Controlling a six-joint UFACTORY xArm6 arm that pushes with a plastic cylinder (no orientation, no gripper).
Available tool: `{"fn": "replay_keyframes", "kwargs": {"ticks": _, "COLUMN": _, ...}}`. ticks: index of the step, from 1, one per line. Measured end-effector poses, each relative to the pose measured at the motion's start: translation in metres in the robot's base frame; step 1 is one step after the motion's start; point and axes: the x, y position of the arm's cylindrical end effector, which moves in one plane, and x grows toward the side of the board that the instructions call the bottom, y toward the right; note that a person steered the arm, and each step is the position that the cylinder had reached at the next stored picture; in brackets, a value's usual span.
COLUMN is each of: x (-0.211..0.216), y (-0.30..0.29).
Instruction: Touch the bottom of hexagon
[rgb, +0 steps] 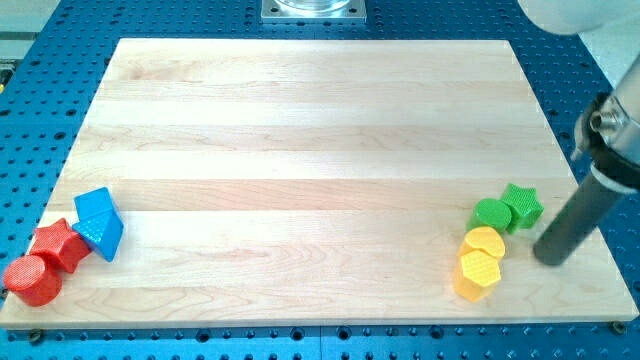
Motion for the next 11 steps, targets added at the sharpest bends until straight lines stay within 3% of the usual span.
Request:
{"fn": "replay_keyframes", "kwargs": {"ticks": 3, "x": -0.031, "y": -0.039}}
{"fn": "replay_keyframes", "kwargs": {"ticks": 4, "x": -0.036, "y": 0.008}}
{"fn": "replay_keyframes", "kwargs": {"ticks": 5, "x": -0.025, "y": 0.024}}
{"fn": "replay_keyframes", "kwargs": {"ticks": 7, "x": 0.066, "y": 0.018}}
{"fn": "replay_keyframes", "kwargs": {"ticks": 11, "x": 0.068, "y": -0.057}}
